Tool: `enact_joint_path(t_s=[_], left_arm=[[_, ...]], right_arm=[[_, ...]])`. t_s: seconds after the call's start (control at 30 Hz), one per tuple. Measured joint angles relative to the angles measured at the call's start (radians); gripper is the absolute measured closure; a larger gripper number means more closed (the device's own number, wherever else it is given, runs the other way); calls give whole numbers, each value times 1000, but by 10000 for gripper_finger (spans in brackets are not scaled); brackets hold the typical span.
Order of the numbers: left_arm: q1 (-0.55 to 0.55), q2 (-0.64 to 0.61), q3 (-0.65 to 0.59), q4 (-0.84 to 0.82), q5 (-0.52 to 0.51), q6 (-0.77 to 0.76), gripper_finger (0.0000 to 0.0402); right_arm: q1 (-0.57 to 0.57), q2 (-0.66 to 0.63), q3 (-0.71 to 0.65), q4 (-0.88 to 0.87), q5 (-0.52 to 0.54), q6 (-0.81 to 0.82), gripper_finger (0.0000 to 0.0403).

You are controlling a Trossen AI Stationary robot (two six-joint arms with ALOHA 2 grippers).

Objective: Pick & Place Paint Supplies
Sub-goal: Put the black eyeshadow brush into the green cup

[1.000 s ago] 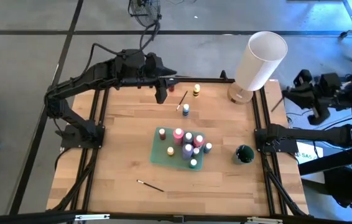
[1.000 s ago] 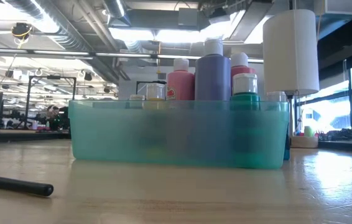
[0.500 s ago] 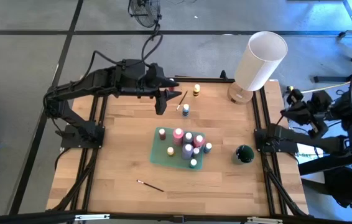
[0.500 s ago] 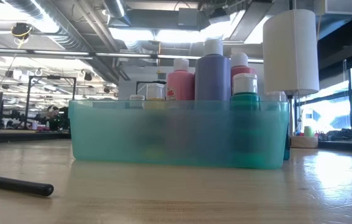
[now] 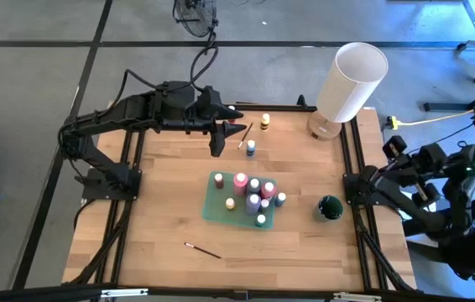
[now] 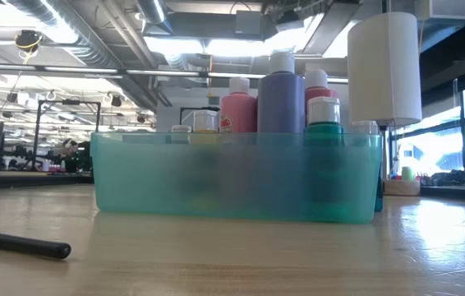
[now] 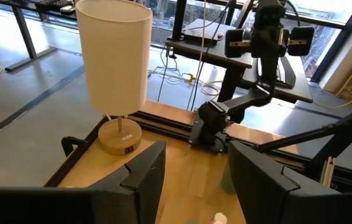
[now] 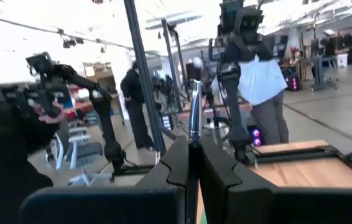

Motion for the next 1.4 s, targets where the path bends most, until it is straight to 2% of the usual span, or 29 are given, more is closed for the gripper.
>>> enact_joint_path(t_s=[0.17, 0.33, 0.57, 0.9, 1.0, 1.1, 1.2, 1.33, 1.4], left_arm=[[0, 0, 0, 0, 0, 0, 231], [0, 0, 0, 0, 0, 0, 233], [-10, 0, 0, -1, 1, -8, 232], [-24, 1, 0, -1, 1, -34, 233], [-25, 1, 0, -1, 1, -34, 232], [-25, 1, 0, 0, 0, -35, 231], [-24, 1, 0, 13, 0, -34, 233], [-23, 1, 0, 55, 0, -32, 231], [-23, 1, 0, 66, 0, -19, 231]], right_arm=[[-196, -2, 4, -30, -210, 3, 387], [-379, -2, 34, -91, -378, -3, 387], [-534, -2, 94, -297, -551, -163, 387], [-625, -2, 104, -672, -571, -506, 387], [-658, -2, 107, -797, -604, -639, 387], [-687, -2, 120, -931, -594, -784, 387], [-690, -2, 135, -959, -588, -837, 387], [-689, -2, 167, -959, -445, -839, 387], [-694, -2, 171, -959, -423, -839, 387]])
